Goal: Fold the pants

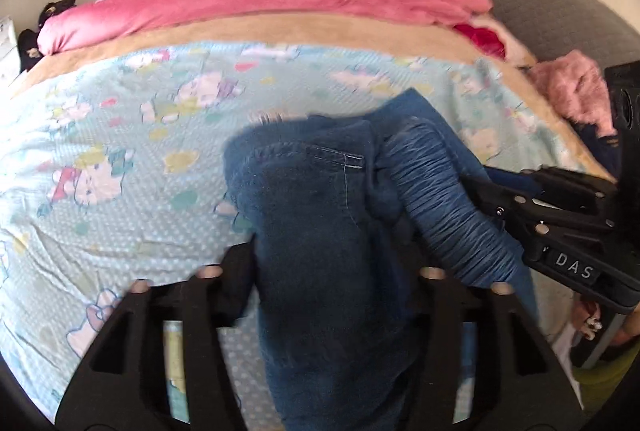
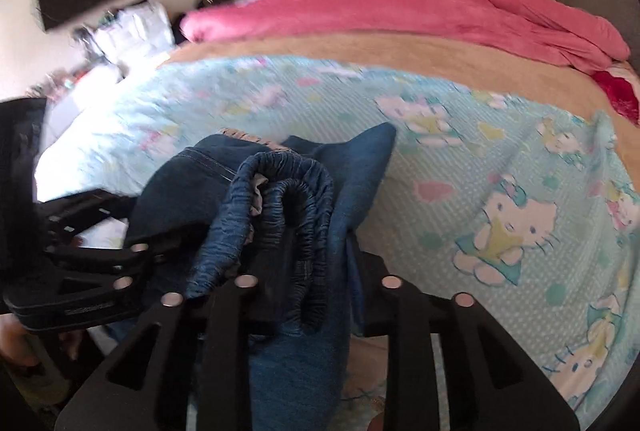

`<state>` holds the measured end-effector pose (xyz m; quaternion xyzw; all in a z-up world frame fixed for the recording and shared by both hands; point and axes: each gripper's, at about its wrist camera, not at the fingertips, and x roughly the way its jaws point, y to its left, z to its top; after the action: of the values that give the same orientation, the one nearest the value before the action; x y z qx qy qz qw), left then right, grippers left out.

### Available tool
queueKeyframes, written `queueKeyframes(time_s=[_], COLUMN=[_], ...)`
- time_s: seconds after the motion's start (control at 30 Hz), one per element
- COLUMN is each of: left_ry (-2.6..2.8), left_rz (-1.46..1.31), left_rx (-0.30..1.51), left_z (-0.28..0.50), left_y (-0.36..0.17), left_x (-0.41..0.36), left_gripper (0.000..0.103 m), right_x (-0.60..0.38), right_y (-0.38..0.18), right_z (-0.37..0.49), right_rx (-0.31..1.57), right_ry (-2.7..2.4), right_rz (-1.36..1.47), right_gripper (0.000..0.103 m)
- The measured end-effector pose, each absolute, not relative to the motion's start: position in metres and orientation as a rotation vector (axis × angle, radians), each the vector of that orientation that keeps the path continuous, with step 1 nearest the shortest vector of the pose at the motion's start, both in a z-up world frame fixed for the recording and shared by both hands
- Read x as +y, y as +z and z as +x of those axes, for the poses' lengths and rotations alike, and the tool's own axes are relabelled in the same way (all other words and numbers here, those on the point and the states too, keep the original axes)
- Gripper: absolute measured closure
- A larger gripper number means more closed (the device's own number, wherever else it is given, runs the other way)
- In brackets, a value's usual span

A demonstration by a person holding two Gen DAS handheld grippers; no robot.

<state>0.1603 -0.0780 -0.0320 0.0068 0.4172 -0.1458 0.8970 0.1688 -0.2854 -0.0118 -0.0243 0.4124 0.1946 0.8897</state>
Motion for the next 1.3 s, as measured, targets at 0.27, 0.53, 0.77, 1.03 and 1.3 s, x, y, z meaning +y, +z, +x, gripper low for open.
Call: queueKeyframes(time_s=[0.27,0.53,0.77,1.03,1.3], left_ry=[-0.26,-0.231,-0.2,-0.195,-0.194], left_rz=[0.03,-0.005,-0.005,-0.045,-0.061], left_rx=[0.881,0.832,0.762,0.763,0.787], left_z=[0.158,0.125,0.073,0.022,-0.007], left_y=[-0.043,-0.014,0.014,0.025,0.017], left_x=[-0.072,-0.061,-0.051,-0.037,-0.034], left_gripper=[0.022,0.01,0.009,0.009,0.009], right_x=[-0.305,-0.319,-0.33,-0.328,-0.328], right_y=[-0.021,0.033,0.062,0.061,0.046], right_z=[0.164,0.115,0.06,0.021,0.0], right_rx=[0.879,0.69,0.59,0.62,0.677], right_ry=[0.322,0.279,0.252,0.243,0.235], right_rz=[-0.021,-0.031,-0.059,-0.066,-0.013], right_gripper=[0.036,0.01,0.005,0.005,0.005])
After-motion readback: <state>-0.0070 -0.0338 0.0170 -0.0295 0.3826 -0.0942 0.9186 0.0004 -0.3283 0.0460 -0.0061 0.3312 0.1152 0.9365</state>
